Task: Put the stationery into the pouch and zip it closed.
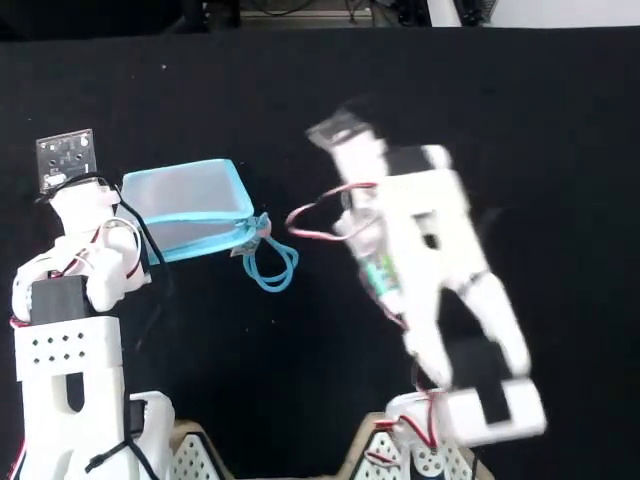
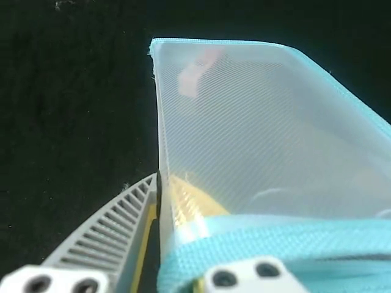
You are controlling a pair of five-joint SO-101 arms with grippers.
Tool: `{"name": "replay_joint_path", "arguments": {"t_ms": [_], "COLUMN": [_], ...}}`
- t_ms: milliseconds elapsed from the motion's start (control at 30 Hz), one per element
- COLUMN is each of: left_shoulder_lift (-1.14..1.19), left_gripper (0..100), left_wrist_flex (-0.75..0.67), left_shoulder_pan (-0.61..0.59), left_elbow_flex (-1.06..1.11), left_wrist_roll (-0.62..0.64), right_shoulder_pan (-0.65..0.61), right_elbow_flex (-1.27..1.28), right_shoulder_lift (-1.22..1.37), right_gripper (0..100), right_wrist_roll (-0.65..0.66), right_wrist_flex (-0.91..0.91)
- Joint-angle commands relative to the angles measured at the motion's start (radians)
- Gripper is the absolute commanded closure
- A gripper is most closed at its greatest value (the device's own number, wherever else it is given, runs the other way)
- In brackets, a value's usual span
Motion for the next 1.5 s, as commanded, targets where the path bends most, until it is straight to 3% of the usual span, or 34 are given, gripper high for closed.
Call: {"name": "replay_joint_path", "arguments": {"t_ms": [0,267,433,700,1033,1100,1167,1467], "left_shoulder_lift": [-0.012,-0.012,-0.012,-0.012,-0.012,-0.012,-0.012,-0.012], "left_gripper": [97,97,97,97,97,97,97,97], "left_wrist_flex": [0.002,0.002,0.003,0.003,0.003,0.003,0.003,0.003], "left_shoulder_pan": [-0.002,-0.007,-0.005,-0.008,-0.008,-0.010,-0.010,-0.010], "left_elbow_flex": [-0.004,-0.004,-0.004,-0.004,-0.005,-0.005,-0.005,-0.005], "left_wrist_roll": [0.006,0.006,0.006,0.006,0.006,0.006,0.006,0.006], "right_shoulder_pan": [0.186,0.476,0.585,0.601,0.592,0.594,0.600,0.592], "right_elbow_flex": [0.010,0.148,0.113,-0.059,-0.305,-0.320,-0.329,-0.328], "right_shoulder_lift": [-0.165,-0.039,0.147,0.418,0.570,0.582,0.576,0.236], "right_gripper": [98.8,98.7,98.6,84.5,84.4,88.0,99.0,98.8], "right_wrist_roll": [0.009,0.176,0.187,0.186,0.181,0.181,0.181,0.181], "right_wrist_flex": [0.014,-0.175,-0.267,-0.218,-0.063,-0.063,-0.063,0.097]}}
